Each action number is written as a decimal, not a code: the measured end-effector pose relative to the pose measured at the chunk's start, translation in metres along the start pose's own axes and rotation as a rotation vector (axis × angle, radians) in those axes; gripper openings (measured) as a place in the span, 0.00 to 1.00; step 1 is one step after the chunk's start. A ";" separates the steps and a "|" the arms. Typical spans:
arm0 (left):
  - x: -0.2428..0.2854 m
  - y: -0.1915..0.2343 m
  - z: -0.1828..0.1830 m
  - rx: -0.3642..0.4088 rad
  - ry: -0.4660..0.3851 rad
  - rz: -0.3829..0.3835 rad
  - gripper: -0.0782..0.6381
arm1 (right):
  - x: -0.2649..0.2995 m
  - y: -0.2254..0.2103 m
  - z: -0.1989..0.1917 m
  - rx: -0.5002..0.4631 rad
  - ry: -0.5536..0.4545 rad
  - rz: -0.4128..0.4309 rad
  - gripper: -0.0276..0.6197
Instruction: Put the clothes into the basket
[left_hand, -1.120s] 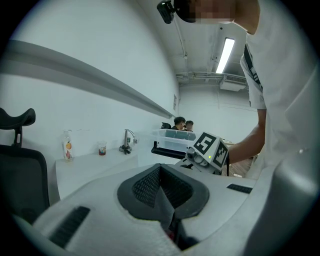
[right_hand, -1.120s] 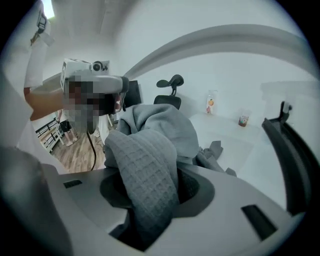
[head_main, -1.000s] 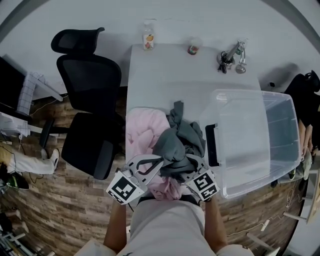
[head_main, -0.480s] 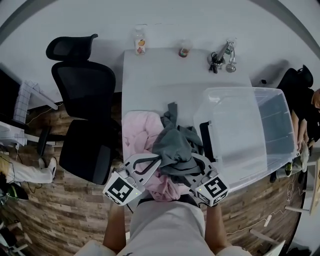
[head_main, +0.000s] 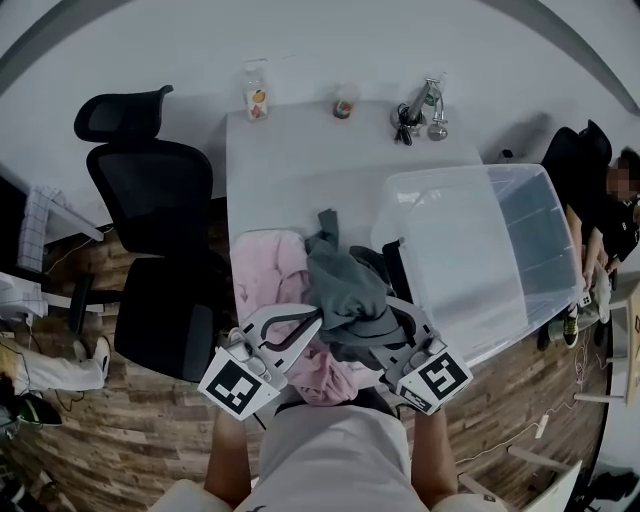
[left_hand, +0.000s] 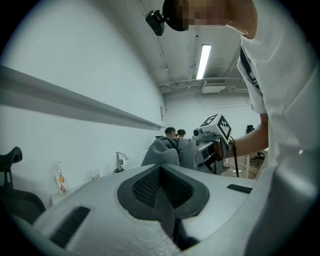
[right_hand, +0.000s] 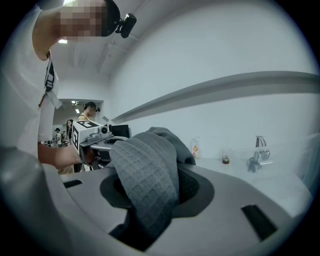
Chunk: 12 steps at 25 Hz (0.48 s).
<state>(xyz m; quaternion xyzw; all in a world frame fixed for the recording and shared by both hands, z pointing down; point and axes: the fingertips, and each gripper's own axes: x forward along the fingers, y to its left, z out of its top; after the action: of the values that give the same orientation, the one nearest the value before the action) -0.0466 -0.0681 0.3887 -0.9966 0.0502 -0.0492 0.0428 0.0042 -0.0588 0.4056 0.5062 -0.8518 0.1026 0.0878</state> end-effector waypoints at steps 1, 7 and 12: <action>0.001 0.000 0.005 0.013 -0.006 -0.007 0.11 | -0.001 -0.001 0.005 -0.001 -0.012 -0.005 0.28; 0.012 -0.002 0.033 0.081 -0.028 -0.030 0.11 | -0.010 -0.009 0.033 -0.021 -0.066 -0.028 0.28; 0.021 -0.003 0.054 0.121 -0.037 -0.023 0.11 | -0.024 -0.019 0.054 0.011 -0.131 -0.026 0.28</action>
<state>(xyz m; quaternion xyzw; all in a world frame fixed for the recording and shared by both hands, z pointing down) -0.0198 -0.0629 0.3370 -0.9935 0.0349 -0.0343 0.1031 0.0297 -0.0616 0.3486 0.5234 -0.8484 0.0729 0.0304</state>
